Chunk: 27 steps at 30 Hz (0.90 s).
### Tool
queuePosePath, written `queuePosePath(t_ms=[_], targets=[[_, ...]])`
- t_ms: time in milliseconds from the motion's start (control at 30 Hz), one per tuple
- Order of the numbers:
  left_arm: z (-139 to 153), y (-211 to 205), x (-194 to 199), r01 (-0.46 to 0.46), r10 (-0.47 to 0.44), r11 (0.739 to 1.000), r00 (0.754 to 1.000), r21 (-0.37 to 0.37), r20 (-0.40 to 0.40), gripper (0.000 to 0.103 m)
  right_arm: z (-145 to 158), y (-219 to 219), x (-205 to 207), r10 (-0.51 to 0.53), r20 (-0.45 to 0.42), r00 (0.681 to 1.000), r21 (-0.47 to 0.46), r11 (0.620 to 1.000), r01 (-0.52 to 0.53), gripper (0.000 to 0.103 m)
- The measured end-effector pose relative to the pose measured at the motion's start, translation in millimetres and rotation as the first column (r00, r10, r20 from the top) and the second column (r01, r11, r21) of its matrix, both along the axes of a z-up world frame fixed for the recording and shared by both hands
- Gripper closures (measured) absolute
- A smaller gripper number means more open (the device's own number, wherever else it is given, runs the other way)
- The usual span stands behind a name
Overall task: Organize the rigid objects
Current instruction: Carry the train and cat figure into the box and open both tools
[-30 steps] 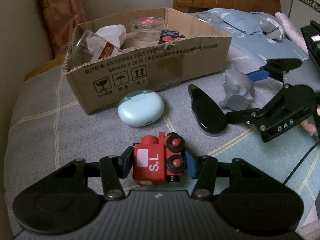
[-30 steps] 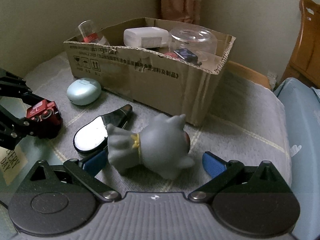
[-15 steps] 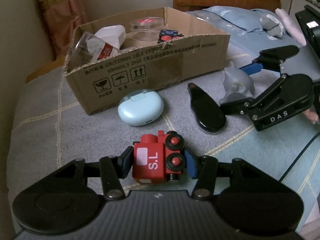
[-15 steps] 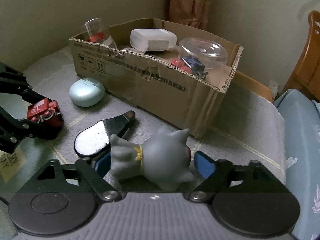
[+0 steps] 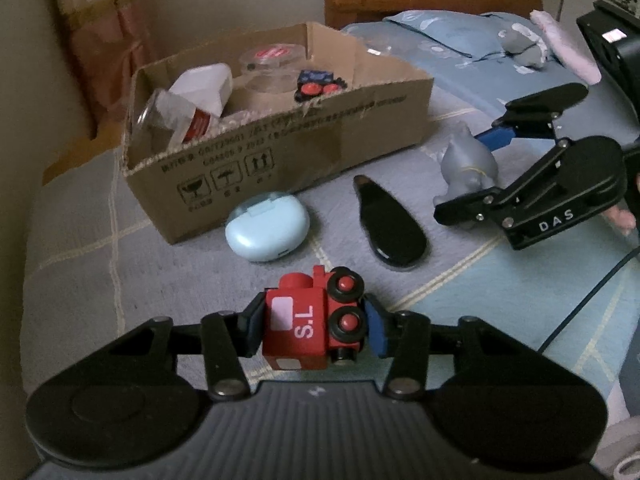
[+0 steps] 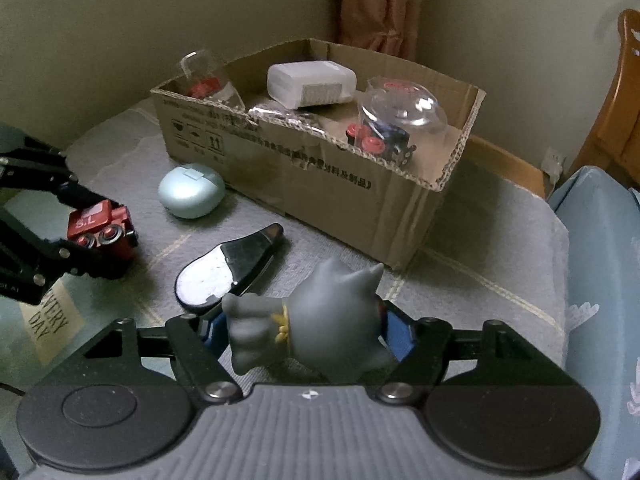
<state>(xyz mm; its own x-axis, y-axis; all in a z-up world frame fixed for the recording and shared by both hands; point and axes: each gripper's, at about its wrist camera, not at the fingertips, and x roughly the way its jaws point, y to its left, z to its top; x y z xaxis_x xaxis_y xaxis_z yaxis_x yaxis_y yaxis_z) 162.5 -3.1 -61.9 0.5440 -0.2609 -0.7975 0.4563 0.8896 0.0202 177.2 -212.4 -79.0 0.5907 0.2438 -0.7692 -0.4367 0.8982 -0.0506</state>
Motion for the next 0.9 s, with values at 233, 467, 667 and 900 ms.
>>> queuePosePath(t_ms=[233,467,667,900], targets=[[17.4,1.7,-4.0,0.013,-0.013,1.000,1.000,-0.010,0.014,0.055,29.0,0.4,-14.5,0.023,0.013,1.000,0.018,1.000,-0.023,0.025],[44.2,5.5,0.2,0.018,-0.018,1.000,0.998,-0.007,0.056,0.055,67.3,9.7,-24.1,0.060,0.071,0.996,0.032,0.997,-0.063,0.025],[71.7,12.3,15.9,0.003,-0.001,1.000,0.996,-0.020,0.092,0.055,97.2,23.9,-11.8,0.075,0.136,0.988,0.048,0.995,-0.082,0.025],[105.2,14.9,54.7,-0.004,0.006,1.000,0.987,-0.008,0.160,0.055,117.2,41.1,28.8,0.055,0.157,0.986,0.065,0.996,-0.065,0.025]])
